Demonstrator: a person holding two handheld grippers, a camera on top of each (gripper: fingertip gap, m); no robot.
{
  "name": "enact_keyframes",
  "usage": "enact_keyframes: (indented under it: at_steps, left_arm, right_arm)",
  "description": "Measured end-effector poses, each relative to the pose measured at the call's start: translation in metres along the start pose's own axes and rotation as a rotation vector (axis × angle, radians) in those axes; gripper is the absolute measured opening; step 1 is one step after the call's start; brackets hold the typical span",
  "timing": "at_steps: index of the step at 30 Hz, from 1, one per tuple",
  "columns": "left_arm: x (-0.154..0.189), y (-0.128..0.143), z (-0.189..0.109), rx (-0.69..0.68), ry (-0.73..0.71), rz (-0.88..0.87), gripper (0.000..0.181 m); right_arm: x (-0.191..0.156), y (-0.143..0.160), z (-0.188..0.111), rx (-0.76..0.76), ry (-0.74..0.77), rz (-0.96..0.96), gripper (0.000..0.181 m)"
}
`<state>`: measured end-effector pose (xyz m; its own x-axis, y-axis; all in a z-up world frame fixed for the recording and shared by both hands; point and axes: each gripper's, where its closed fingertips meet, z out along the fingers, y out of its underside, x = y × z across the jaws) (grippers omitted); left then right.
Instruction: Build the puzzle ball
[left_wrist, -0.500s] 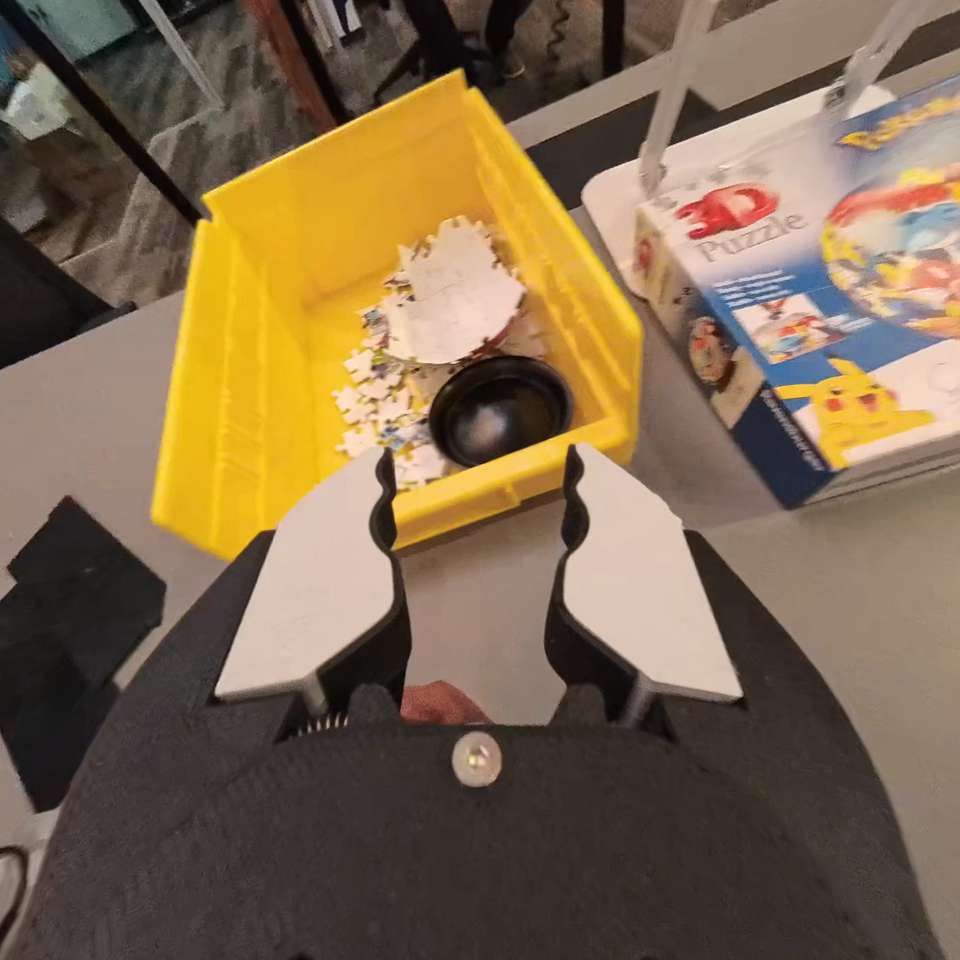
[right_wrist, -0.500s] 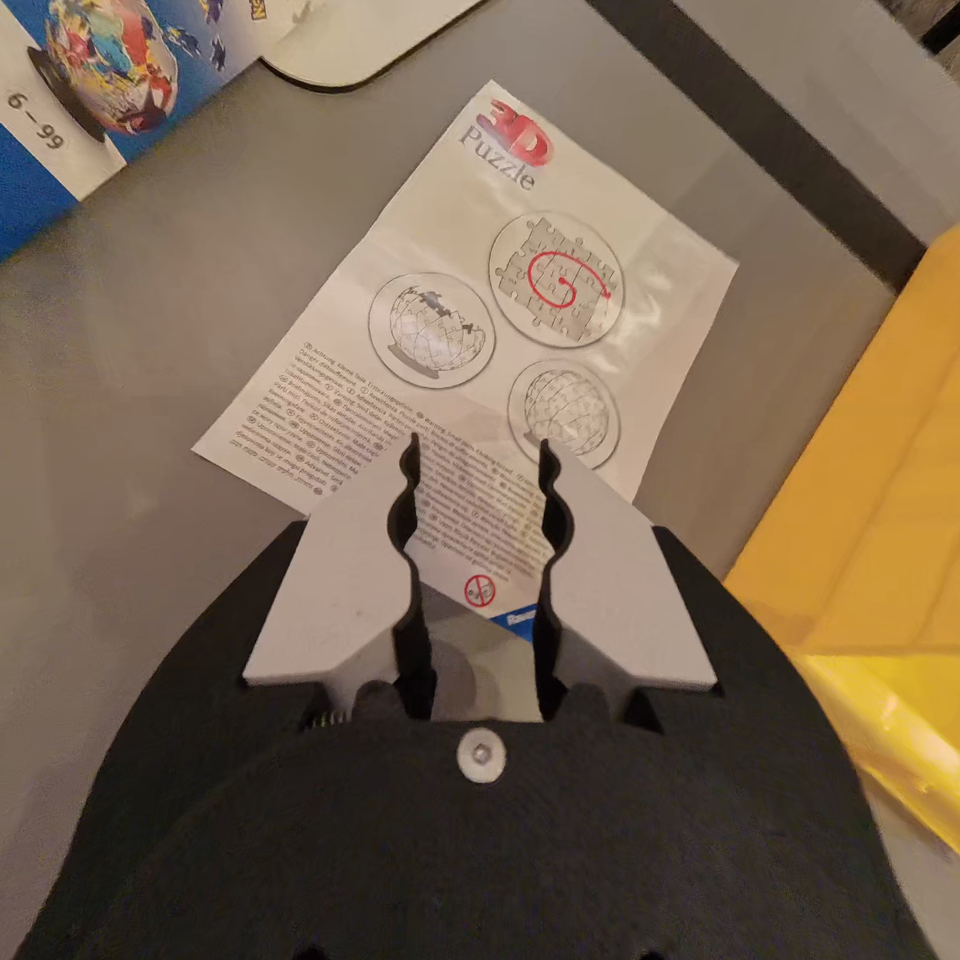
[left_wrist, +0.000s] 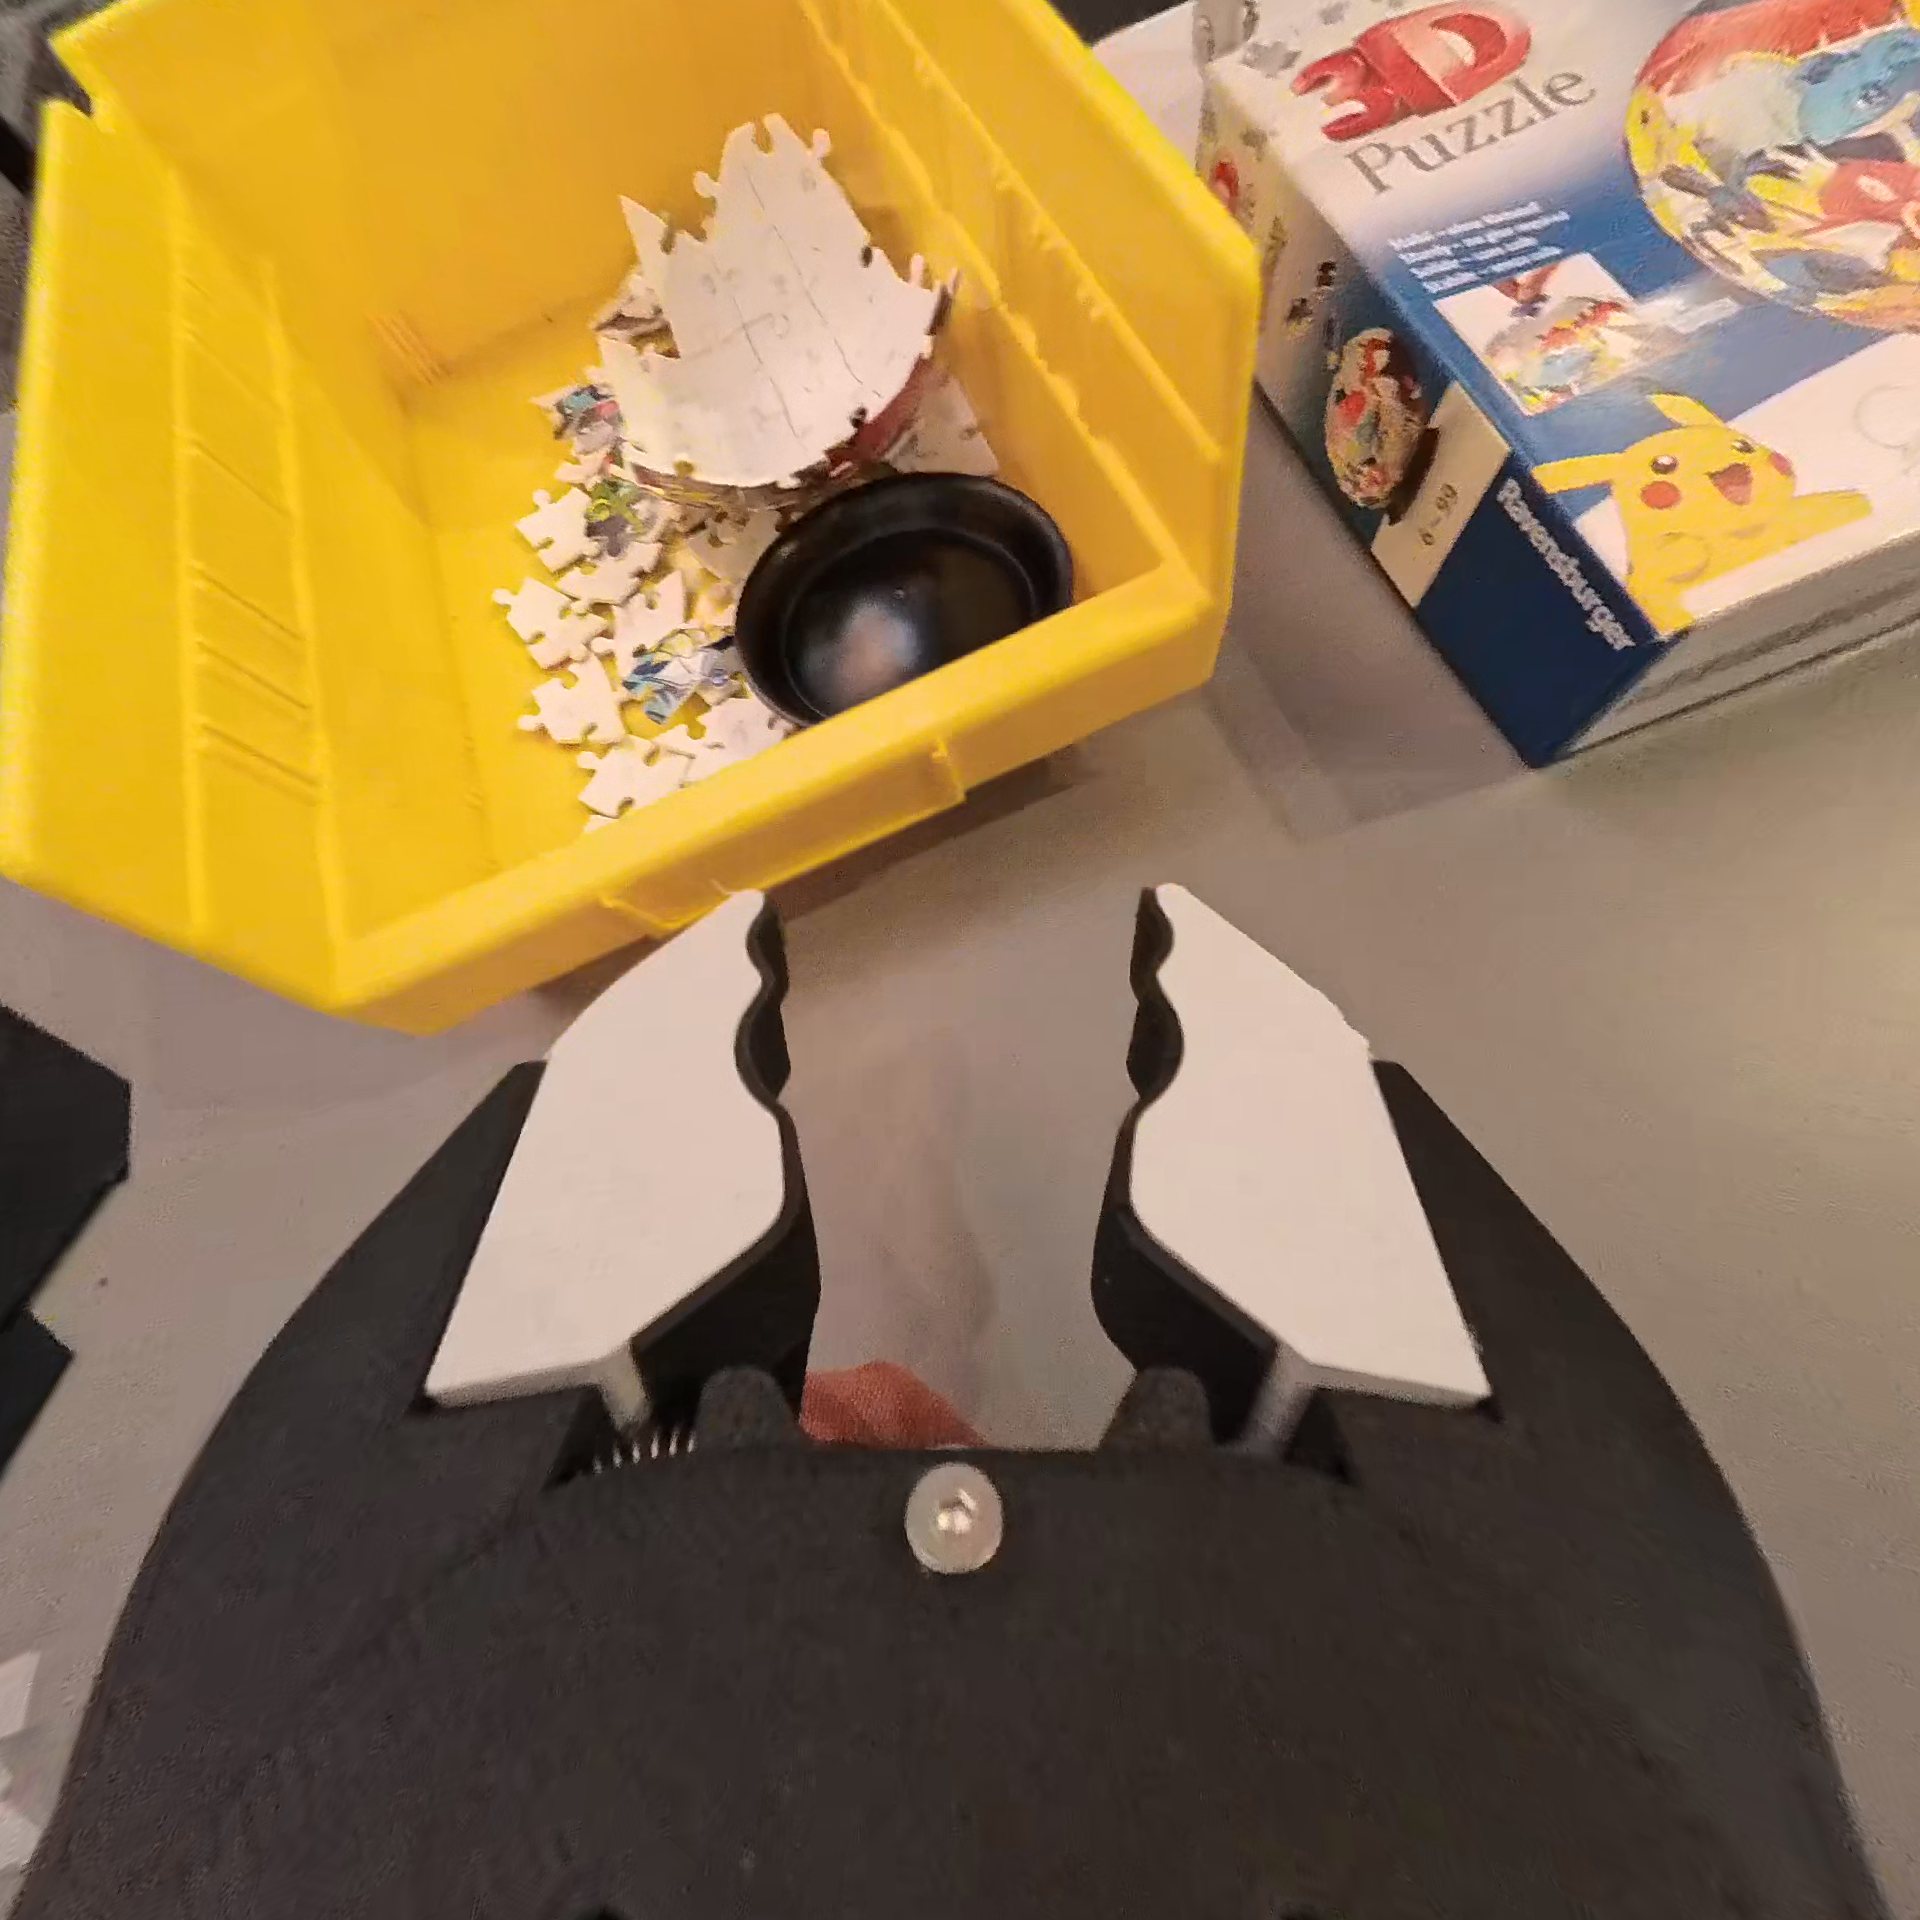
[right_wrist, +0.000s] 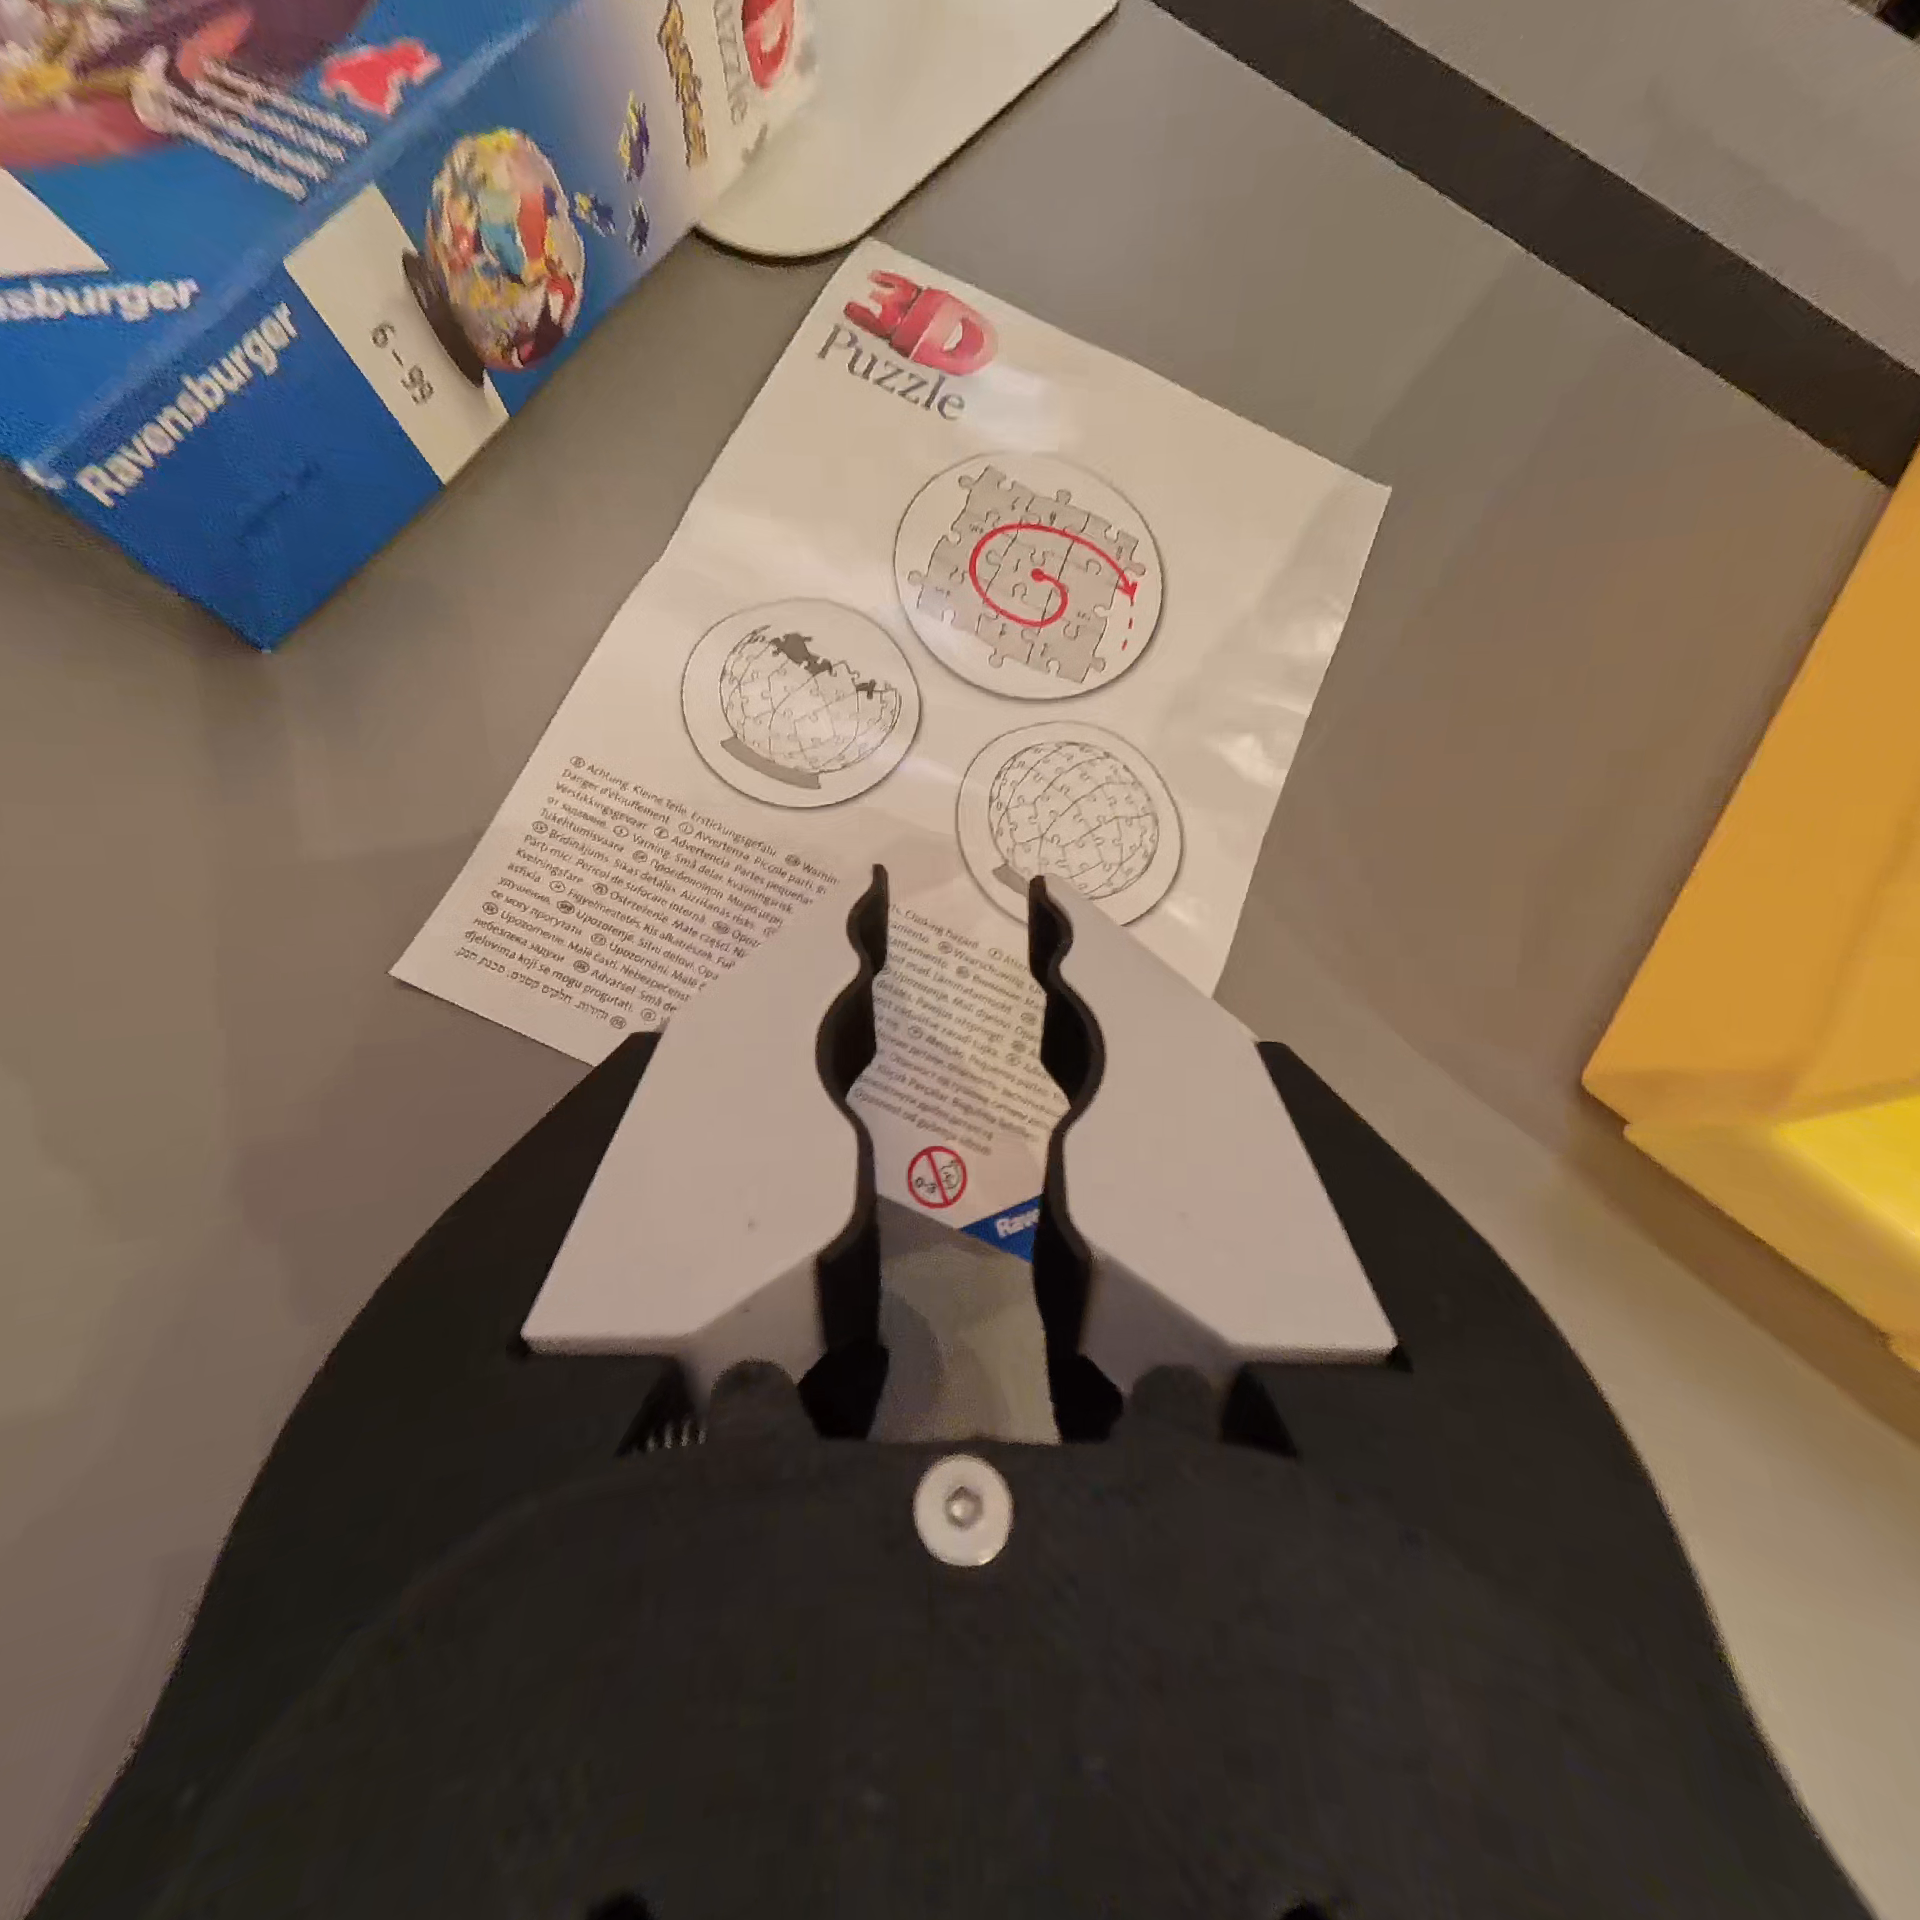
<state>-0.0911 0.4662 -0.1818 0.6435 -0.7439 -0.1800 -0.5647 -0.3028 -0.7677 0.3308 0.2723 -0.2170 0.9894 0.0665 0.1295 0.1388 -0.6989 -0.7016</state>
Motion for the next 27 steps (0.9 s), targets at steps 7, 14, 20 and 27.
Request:
enact_keyframes:
  at_steps: [7, 14, 20, 27]
  left_arm:
    - [0.018, 0.006, 0.003, -0.016, 0.05, 0.042, 0.065]
    - [0.004, -0.012, 0.0, 0.001, 0.034, 0.048, 0.065]
    - [-0.033, -0.05, 0.012, -0.054, 0.001, 0.112, 0.045]
    - [-0.052, -0.044, 0.063, -0.403, 0.21, 0.091, 0.043]
  right_arm:
    - [0.007, -0.003, 0.023, -0.041, -0.061, -0.117, 0.038]
    - [-0.003, 0.006, 0.017, -0.033, -0.034, 0.115, 0.046]
    - [-0.016, 0.004, 0.014, 0.015, -0.052, 0.075, 0.045]
    - [-0.021, 0.0, 0.013, 0.039, -0.093, 0.08, 0.039]
